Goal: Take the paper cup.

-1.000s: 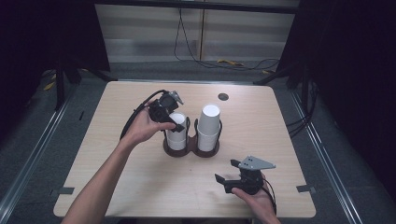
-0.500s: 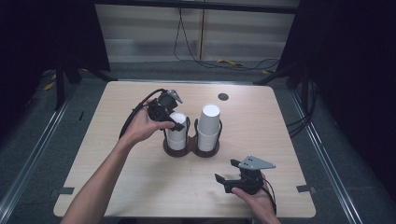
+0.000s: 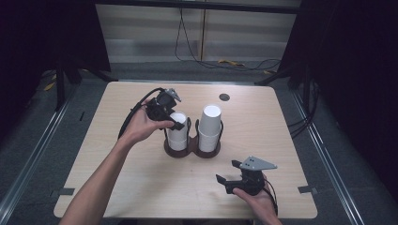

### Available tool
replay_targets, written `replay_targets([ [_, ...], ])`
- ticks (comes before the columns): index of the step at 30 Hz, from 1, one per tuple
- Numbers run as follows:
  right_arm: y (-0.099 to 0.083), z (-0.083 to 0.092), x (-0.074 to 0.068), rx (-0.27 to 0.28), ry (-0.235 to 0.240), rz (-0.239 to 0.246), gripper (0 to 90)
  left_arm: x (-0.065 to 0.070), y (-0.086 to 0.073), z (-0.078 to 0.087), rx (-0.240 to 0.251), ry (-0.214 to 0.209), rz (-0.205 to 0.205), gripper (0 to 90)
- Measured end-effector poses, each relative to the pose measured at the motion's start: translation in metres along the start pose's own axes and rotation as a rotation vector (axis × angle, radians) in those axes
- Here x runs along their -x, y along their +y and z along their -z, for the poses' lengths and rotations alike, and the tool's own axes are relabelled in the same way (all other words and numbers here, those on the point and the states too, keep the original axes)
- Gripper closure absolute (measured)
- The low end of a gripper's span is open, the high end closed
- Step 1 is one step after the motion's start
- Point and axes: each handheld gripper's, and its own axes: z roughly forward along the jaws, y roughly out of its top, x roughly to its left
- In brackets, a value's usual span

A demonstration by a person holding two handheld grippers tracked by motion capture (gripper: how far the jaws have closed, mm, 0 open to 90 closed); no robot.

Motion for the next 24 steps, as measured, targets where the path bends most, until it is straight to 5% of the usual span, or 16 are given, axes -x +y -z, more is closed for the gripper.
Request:
replay_targets([
  [24,0.000,0.000,0.001,0.000,0.000,-0.002,16.4,0.000,-0.002,0.018,0.071,-0.005,0.019,35.2],
])
